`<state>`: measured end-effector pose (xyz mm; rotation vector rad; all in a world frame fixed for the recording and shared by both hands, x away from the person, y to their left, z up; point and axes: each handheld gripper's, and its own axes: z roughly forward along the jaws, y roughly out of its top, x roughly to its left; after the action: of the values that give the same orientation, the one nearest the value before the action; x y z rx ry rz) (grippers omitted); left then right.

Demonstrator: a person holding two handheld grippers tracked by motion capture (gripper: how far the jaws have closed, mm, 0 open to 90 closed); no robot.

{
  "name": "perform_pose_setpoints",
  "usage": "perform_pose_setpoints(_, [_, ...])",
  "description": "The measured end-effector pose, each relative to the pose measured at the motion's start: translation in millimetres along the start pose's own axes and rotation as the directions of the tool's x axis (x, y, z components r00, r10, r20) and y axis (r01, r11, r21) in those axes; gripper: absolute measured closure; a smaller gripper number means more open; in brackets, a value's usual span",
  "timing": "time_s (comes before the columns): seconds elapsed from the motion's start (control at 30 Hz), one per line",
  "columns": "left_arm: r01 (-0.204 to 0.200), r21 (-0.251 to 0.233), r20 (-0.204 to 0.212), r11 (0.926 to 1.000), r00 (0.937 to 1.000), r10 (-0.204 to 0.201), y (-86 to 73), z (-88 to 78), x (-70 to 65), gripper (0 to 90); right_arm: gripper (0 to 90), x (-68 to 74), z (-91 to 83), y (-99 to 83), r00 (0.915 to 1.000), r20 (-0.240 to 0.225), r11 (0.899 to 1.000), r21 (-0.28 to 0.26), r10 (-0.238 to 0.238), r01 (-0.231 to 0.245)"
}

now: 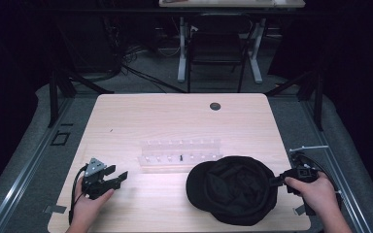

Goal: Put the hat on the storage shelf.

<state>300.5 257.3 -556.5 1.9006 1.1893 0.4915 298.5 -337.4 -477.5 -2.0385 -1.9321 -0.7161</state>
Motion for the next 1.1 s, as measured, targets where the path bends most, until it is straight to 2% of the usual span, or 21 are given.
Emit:
perform_pose_setpoints(0.27, [0.0, 0.0, 0.0, 1.0, 1.0, 0.0, 0.0, -0.1, 0.2, 41.6, 87.7, 9.8, -10.5, 4.8, 0.9989, -0.041, 1.0, 0.002, -0.022, 0.022])
perform_pose_setpoints(0.47, [0.0, 0.0, 0.0, 1.0, 1.0, 0.0, -0.1, 0.1, -0.1, 41.6, 87.7, 15.8, -17.4, 7.3, 0.9974, -0.068, 1.0, -0.006, -0.022, 0.021])
perform_pose_setpoints(0.63, [-0.002, 0.0, 0.001, 1.0, 1.0, 0.002, -0.1, 0.1, -0.2, 41.6, 87.7, 21.3, -23.2, 9.8, 0.9932, -0.115, 1.0, -0.011, -0.017, 0.015])
perform_pose_setpoints(0.73, [-0.002, 0.0, -0.001, 1.0, 1.0, 0.002, 0.0, 0.2, -0.3, 41.6, 87.7, 23.7, -25.7, 11.0, 0.9935, -0.111, 1.0, -0.007, -0.023, 0.023])
perform_pose_setpoints(0.9, [0.0, -0.002, -0.002, 1.0, 1.0, 0.0, 0.1, -0.2, 0.1, 41.6, 87.7, 31.6, -30.1, 14.8, 0.9909, -0.132, 1.0, -0.01, -0.024, 0.023])
perform_pose_setpoints(0.97, [0.0, -0.002, -0.002, 1.0, 1.0, 0.0, 0.1, -0.2, 0.1, 41.6, 87.7, 33.3, -31.8, 16.0, 0.9891, -0.143, 0.999, -0.001, -0.036, 0.036])
perform_pose_setpoints(1.07, [0.0, -0.002, -0.002, 1.0, 1.0, 0.0, 0.0, -0.1, 0.1, 41.6, 87.7, 37.2, -32.5, 16.5, 0.9885, -0.149, 1.0, -0.009, -0.029, 0.028])
perform_pose_setpoints(1.1, [0.0, -0.002, -0.002, 1.0, 1.0, 0.0, 0.0, -0.1, 0.0, 41.6, 87.7, 37.5, -33.9, 17.1, 0.9876, -0.152, 0.999, 0.001, -0.039, 0.04])
